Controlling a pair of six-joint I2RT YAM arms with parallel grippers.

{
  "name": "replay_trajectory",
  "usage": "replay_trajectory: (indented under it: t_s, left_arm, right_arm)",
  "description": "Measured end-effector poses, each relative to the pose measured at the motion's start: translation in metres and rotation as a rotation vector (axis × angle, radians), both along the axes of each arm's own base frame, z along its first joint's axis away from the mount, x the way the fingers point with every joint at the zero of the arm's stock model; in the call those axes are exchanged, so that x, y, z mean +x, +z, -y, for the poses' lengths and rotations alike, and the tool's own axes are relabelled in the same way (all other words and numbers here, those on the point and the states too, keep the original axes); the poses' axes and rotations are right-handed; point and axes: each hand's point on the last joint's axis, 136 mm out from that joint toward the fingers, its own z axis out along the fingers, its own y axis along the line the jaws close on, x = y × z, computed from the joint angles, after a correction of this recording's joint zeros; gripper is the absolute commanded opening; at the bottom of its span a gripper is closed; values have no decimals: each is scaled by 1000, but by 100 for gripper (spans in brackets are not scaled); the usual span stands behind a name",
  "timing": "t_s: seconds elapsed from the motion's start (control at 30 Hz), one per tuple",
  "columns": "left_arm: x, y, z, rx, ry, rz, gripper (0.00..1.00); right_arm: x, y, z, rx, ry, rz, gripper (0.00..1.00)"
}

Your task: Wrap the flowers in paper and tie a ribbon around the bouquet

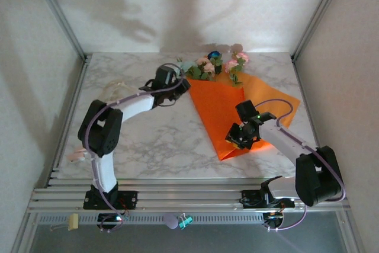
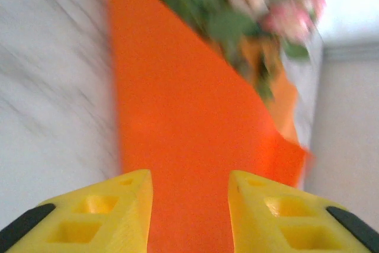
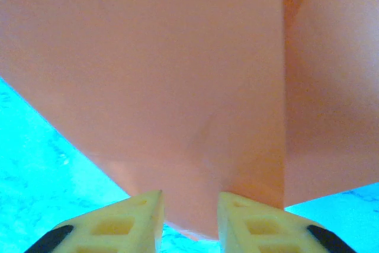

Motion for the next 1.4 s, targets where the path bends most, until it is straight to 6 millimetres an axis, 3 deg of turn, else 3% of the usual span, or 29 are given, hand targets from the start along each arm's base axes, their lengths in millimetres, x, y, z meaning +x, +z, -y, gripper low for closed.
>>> replay_trajectory:
  t_s: [0.07, 0.13, 0.2, 0.33, 0.43, 0.7, 0.93, 1.1, 1.3, 1.4]
  left_arm:
    - [-28, -1, 36, -39, -95, -18, 29]
    - [-55, -18, 67, -61, -183, -68, 27]
    - [-68, -39, 80, -63, -220, -118, 25]
    - [-68, -81, 70, -35, -191, -191, 24]
    - [-62, -92, 61, -28, -170, -205, 24]
    - [-55, -99, 62, -38, -165, -194, 24]
    - [-55, -98, 62, -43, -167, -187, 24]
    - [-55, -99, 62, -42, -167, -187, 24]
    - [-54, -100, 62, -42, -166, -189, 23]
    - [-53, -100, 61, -42, -164, -190, 23]
  right_arm:
    - [0, 5, -5, 18, 11, 15, 21]
    - [-4, 6, -15, 39, 44, 17, 18]
    - [-8, 6, -29, 58, 93, 20, 17]
    - [-11, 0, -52, 92, 145, 13, 16]
    - [-6, -9, -59, 102, 140, -1, 16]
    - [23, -30, -85, 125, 135, -22, 14]
    - [38, -31, -98, 141, 146, 5, 13]
    - [39, -51, -99, 120, 144, -36, 12]
    - [36, -51, -100, 132, 165, -28, 11]
    - [23, -51, -91, 118, 193, -26, 11]
